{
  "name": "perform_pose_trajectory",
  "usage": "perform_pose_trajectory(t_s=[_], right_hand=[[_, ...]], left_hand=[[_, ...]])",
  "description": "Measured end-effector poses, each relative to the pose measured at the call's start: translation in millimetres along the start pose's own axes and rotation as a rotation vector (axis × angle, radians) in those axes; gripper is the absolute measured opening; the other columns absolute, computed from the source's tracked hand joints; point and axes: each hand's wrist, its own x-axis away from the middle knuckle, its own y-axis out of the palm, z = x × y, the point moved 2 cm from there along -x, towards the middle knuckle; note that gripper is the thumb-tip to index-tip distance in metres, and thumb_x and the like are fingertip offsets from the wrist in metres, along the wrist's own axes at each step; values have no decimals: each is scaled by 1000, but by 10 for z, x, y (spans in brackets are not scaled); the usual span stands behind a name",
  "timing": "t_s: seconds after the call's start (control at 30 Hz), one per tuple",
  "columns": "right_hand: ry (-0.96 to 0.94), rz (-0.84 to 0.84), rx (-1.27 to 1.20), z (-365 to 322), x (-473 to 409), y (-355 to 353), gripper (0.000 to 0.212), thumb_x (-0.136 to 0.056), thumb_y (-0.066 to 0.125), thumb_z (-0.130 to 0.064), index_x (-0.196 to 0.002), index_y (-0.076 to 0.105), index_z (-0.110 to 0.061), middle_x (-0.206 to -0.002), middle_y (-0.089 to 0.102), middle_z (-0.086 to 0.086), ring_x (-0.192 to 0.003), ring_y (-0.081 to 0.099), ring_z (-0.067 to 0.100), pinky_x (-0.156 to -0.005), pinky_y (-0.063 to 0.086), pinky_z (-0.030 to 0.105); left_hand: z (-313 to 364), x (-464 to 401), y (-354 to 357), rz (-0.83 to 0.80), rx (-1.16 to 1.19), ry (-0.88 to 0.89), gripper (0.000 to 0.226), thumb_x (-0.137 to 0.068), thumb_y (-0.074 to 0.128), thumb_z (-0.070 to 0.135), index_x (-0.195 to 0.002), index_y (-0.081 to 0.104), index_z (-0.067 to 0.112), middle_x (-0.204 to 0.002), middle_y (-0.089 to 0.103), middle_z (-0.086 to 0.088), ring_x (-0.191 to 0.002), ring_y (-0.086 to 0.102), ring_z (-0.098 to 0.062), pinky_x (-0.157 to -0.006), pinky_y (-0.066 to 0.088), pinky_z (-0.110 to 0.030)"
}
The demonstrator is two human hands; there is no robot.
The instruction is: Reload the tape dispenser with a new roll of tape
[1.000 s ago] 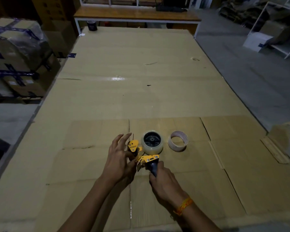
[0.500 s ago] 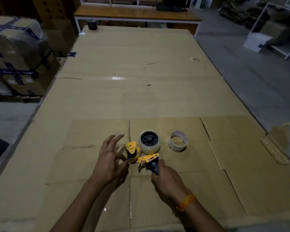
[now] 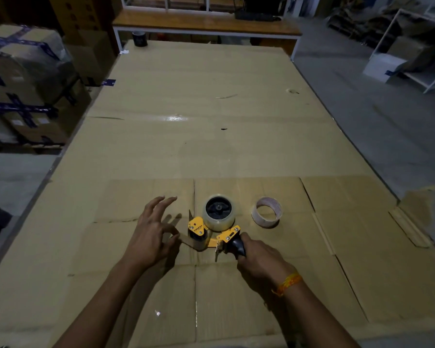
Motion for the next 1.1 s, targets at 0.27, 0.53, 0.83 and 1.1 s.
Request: perform_pose_trajectory(t_s=[0.27, 0.53, 0.83, 1.1], right_hand=[[-15, 4, 90, 34, -118, -7, 46, -106, 58, -31, -147, 40, -22, -134, 65, 12, -119, 66, 35, -88, 52, 44], [-32, 59, 138, 45, -176, 62, 39, -109, 55, -28, -144, 42, -19, -129, 61, 14, -115, 66, 36, -84, 50, 43], [-42, 51, 162, 56, -216, 68, 39, -108, 55, -24, -144, 42, -16, -129, 60, 15, -116, 66, 37, -80, 47, 42], [-41, 70, 162, 68, -200, 82, 39, -108, 56, -26, -144, 41, -19, -129, 60, 13, -115, 66, 36, -78, 43, 38]], left_hand=[[-38, -178, -1, -26, -67, 58, 16, -81, 88, 41, -92, 85, 30, -155, 55, -4, -147, 40, -33, -101, 55, -48], [-96, -568, 9, -26, -189, 175, 26, -76, 91, 38, -87, 82, 17, -139, 67, -5, -132, 56, -28, -81, 60, -45], [-237, -839, 40, -155, -377, 436, 43, -86, 75, 56, -97, 81, 15, -138, 68, -10, -128, 60, -28, -87, 61, -43], [-370, -522, 38, -194, 43, 235, 23, -94, 74, 47, -101, 79, 26, -98, 73, 9, -82, 67, -7, -67, 57, -25]])
